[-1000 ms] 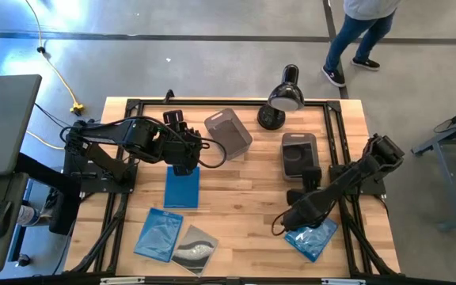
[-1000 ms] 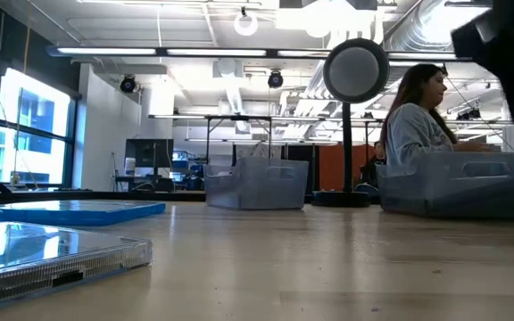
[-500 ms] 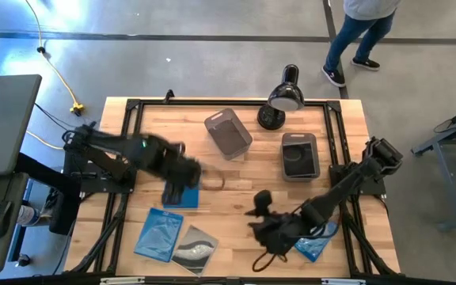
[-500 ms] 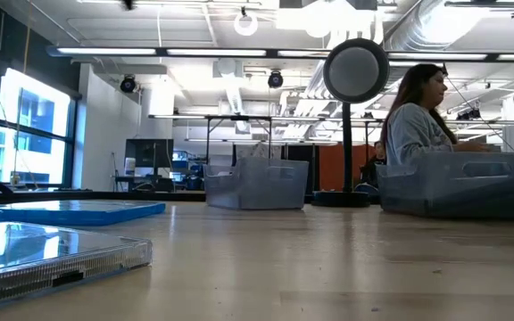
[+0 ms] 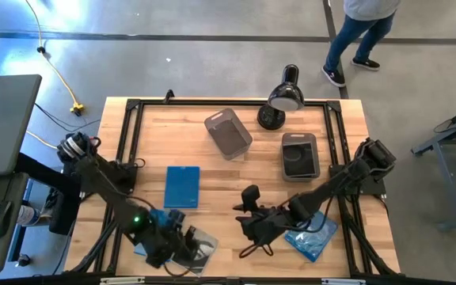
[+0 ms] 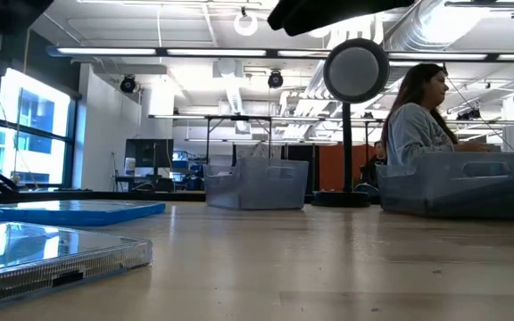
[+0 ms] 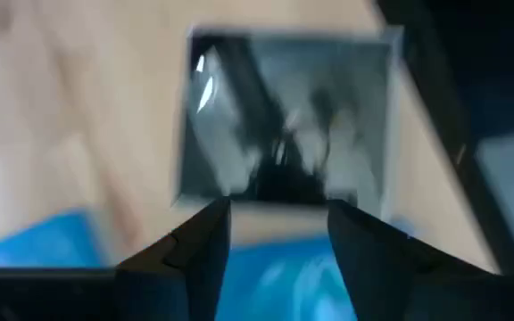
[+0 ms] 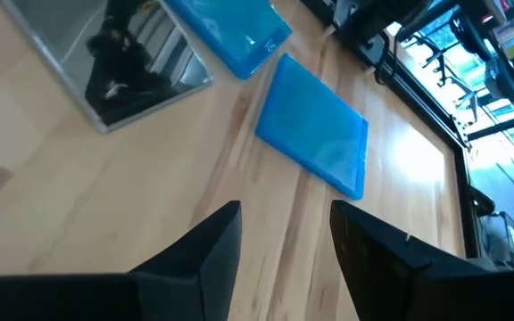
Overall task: Pick & place jewel cases by type
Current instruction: Put the black CD case into the right black bin
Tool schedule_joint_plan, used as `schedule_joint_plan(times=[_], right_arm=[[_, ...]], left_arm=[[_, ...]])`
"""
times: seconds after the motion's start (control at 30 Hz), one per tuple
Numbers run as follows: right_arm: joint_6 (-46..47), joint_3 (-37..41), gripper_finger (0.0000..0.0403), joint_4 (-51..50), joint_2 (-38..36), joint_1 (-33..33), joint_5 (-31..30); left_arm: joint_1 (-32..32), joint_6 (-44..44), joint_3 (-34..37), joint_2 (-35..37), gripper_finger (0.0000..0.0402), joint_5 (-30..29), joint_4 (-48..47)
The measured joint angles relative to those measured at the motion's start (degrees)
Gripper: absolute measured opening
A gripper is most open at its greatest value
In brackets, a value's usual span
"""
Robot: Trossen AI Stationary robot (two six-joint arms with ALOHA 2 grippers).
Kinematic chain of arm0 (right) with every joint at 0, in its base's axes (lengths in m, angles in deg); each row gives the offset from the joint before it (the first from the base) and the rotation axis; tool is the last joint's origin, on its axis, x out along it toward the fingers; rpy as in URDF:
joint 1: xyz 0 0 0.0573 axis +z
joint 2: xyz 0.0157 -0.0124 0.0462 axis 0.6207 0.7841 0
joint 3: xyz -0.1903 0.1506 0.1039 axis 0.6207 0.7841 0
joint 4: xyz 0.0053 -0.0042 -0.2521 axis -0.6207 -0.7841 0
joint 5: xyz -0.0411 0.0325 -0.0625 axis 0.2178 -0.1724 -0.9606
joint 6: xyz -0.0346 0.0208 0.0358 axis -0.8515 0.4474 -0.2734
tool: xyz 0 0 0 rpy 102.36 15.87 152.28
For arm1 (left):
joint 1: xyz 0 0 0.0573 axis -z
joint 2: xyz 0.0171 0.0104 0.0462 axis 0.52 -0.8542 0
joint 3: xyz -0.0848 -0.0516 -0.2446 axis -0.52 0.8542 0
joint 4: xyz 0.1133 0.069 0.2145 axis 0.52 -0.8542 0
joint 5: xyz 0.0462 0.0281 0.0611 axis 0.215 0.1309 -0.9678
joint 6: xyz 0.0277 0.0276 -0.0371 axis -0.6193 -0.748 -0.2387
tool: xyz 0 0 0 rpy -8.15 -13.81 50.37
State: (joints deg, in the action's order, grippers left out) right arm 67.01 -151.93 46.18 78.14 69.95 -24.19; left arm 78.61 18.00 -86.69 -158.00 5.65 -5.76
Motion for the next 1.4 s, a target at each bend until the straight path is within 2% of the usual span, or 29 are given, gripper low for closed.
schedule_joint_plan(times=[0.17, 0.33, 0.5, 0.63, 0.87, 1.0, 1.17, 1.4], right_arm=[[1.59, 0.0, 0.0169, 0.14, -0.07, -0.76, 0.36], [0.71, 0.0, 0.0169, 0.26, -0.07, -0.89, 0.34], [1.04, 0.0, 0.0169, 0.29, -0.09, -0.85, 0.36], [1.09, 0.0, 0.0169, 0.48, -0.09, -0.85, 0.36], [2.37, 0.0, 0.0169, 2.1, -0.14, -0.85, 0.42], [2.6, 0.0, 0.0169, 3.05, -0.14, -0.86, 0.56], [2.6, 0.0, 0.0169, 3.73, -0.16, -0.85, 0.56], [2.6, 0.0, 0.0169, 3.74, -0.16, -0.85, 1.0]], left_arm=[[1.65, 4.16, 9.76, -0.99, 0.0132, -2.27, 23.72], [0.62, 7.49, 15.47, -3.79, 0.0113, -2.49, 34.3], [0.63, 7.68, 15.79, -6.25, 0.0112, -2.24, 38.07], [0.64, 7.6, 15.81, -8.0, 0.0115, 0.15, 38.0], [0.74, 8.48, 15.68, -9.82, 0.0158, 1.75, 39.18], [0.73, 5.67, 15.68, -9.84, 0.018, 1.12, 39.13], [-0.41, 0.76, 15.7, -9.86, 0.0185, -2.41, 37.96], [-7.64, -7.42, 15.7, -9.84, 0.0186, -1.53, 37.55]])
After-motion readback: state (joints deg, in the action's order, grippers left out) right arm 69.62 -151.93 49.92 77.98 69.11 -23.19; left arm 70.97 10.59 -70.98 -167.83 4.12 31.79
